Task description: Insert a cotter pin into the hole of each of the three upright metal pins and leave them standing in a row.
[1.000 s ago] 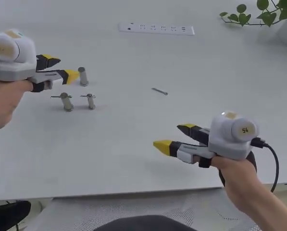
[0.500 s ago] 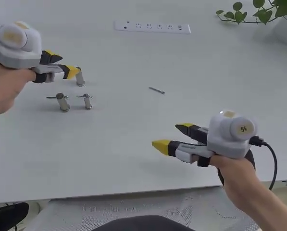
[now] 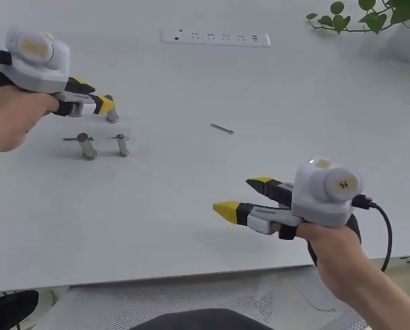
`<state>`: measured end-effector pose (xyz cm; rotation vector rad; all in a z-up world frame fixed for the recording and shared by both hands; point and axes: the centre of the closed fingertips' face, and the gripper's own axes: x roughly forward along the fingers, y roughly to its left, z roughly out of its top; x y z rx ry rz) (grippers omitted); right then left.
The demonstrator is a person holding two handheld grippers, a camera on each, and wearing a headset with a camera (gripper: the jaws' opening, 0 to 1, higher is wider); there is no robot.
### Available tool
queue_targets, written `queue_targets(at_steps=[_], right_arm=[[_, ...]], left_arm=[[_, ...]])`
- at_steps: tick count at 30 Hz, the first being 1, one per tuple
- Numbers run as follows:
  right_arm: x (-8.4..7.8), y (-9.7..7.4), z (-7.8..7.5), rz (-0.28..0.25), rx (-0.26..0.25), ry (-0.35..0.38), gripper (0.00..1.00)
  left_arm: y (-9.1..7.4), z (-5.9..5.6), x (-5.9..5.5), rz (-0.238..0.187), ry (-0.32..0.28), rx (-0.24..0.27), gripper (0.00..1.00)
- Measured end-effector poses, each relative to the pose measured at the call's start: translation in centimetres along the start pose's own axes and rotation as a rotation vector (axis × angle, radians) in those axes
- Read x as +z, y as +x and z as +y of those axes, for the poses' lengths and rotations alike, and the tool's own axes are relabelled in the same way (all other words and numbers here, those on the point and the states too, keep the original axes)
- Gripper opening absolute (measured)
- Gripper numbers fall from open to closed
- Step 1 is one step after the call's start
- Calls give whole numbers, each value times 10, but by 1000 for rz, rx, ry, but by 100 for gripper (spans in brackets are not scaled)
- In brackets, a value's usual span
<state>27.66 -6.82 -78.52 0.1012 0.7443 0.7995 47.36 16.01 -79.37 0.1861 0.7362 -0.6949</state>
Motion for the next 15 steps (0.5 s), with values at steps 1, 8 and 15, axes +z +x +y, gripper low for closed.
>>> queue_targets(at_steps=[1,8,15], right_arm=[[0,0,0,0,0,0,63],[-1,0,0,3,-2,2,63],[-4,-1,-1,7,-7,7,63]], left_arm=[[1,-1,-1,7,-3,-5,32],[15,-5,-11,45,-16,-31,29],[23,-5,-16,59,-31,-41,24]])
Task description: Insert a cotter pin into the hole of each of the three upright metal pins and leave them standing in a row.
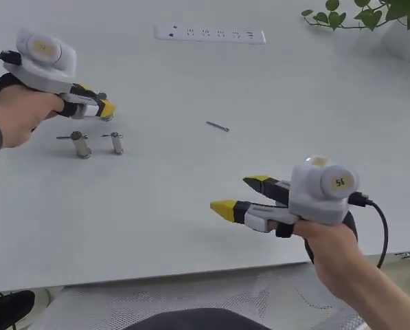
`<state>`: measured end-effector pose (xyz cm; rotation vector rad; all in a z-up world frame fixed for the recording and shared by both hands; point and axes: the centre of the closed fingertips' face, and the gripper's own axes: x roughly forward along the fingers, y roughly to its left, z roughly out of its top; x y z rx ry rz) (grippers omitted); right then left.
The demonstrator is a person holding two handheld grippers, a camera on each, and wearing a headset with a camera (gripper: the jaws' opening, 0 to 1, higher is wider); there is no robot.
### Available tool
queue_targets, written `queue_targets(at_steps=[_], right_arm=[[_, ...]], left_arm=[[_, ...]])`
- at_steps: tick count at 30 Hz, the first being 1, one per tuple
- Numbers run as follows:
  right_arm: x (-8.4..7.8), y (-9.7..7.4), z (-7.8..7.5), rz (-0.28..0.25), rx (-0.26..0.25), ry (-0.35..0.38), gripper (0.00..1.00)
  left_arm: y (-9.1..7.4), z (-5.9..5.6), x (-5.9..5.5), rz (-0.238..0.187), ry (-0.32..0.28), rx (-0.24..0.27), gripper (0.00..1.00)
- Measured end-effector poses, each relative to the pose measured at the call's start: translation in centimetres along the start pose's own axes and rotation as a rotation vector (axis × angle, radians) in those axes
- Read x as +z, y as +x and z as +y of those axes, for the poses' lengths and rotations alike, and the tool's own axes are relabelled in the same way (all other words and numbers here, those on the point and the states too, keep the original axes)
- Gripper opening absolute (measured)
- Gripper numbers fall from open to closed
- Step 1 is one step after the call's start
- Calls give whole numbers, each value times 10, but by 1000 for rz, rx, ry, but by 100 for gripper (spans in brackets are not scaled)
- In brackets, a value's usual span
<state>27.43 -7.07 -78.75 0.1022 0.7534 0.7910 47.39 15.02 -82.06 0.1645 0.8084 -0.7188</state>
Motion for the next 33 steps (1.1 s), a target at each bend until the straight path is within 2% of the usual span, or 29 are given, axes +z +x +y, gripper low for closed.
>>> queue_targets(at_steps=[4,8,15,19,23,27,33], right_arm=[[-1,0,-1,2,-2,1,63],[0,-1,-1,0,-4,4,63],[-1,-1,-2,1,-8,7,63],[-1,-1,-2,1,-9,9,63],[-1,-1,-3,0,-11,11,63],[-1,-2,-4,-2,-14,14,62],[0,-3,-6,-2,-17,15,62]], left_arm=[[3,2,-2,6,-13,-5,21],[6,3,0,-5,-20,-8,17],[7,3,-1,5,15,-6,14],[7,4,-1,13,85,12,12],[7,5,0,9,84,16,12],[6,4,0,13,108,25,11],[6,7,1,15,95,34,11]])
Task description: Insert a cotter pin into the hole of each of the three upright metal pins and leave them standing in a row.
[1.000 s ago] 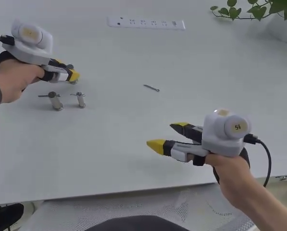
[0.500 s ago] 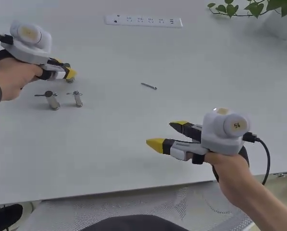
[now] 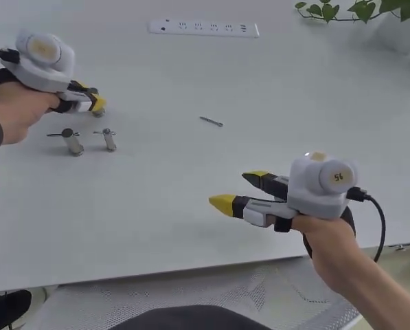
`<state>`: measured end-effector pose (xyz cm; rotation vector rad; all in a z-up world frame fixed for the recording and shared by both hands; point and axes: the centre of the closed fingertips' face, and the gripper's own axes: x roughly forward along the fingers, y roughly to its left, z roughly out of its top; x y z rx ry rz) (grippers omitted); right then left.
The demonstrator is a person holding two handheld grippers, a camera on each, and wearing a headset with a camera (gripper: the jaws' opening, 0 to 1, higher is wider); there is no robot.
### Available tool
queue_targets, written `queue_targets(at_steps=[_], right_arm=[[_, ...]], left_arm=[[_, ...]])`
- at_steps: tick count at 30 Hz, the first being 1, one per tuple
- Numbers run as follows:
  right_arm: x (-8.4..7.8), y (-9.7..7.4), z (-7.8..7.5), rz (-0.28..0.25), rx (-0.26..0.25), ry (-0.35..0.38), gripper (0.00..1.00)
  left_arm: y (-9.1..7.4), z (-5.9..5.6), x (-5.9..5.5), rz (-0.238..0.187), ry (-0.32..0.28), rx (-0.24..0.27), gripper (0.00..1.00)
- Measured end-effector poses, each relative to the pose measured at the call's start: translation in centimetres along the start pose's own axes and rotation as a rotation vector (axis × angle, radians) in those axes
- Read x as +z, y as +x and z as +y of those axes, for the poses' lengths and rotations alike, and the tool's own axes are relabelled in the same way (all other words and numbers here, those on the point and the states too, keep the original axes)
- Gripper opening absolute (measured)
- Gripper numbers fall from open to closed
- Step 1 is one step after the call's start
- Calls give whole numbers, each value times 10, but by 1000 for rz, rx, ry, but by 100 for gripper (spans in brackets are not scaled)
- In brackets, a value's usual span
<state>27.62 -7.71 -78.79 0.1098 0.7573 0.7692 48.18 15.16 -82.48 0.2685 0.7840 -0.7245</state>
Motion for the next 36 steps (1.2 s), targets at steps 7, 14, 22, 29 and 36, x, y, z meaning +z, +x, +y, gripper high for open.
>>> queue_targets(at_steps=[7,14,22,29,36], right_arm=[[3,1,0,-3,5,-6,63],[4,2,1,-6,10,-10,63],[8,1,2,-15,11,-18,63],[12,1,4,-22,14,-26,63],[13,-2,4,-24,13,-32,63]], left_arm=[[-3,4,4,-6,-18,7,11],[-10,8,17,-30,-27,18,11],[-22,9,33,-51,-1,22,11],[-34,8,46,-72,19,25,11],[-46,1,59,-91,39,19,11]])
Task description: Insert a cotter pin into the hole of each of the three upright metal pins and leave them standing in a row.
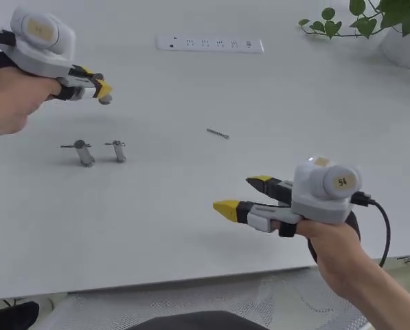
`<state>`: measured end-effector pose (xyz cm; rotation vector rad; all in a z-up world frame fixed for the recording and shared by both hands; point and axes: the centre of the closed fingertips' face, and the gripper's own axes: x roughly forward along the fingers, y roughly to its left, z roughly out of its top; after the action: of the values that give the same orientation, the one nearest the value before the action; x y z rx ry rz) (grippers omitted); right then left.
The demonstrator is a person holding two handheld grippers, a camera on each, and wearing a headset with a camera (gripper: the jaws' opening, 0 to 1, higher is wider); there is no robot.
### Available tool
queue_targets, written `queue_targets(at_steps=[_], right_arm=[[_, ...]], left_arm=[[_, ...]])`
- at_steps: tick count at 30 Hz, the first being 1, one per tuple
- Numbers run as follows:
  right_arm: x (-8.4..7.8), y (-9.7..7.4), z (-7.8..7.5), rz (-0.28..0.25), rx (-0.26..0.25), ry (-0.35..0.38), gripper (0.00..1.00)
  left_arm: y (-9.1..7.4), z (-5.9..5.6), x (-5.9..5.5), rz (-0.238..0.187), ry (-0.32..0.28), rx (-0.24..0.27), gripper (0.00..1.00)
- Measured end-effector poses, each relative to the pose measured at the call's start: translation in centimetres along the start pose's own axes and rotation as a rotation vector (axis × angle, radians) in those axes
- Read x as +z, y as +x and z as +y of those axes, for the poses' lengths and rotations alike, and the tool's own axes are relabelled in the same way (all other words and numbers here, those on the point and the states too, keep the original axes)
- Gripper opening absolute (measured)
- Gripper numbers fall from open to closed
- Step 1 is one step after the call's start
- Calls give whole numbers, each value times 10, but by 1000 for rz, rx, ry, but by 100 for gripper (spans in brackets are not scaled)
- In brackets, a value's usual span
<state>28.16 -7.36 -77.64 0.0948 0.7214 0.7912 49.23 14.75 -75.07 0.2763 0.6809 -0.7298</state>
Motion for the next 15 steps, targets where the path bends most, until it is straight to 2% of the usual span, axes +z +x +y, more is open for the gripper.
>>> queue_targets(at_steps=[8,15], right_arm=[[0,-1,1,-4,4,-5,63],[-2,0,5,-6,14,-8,63]], left_arm=[[-15,-13,10,-17,29,-12,11],[-28,-33,14,-23,61,-36,11]])
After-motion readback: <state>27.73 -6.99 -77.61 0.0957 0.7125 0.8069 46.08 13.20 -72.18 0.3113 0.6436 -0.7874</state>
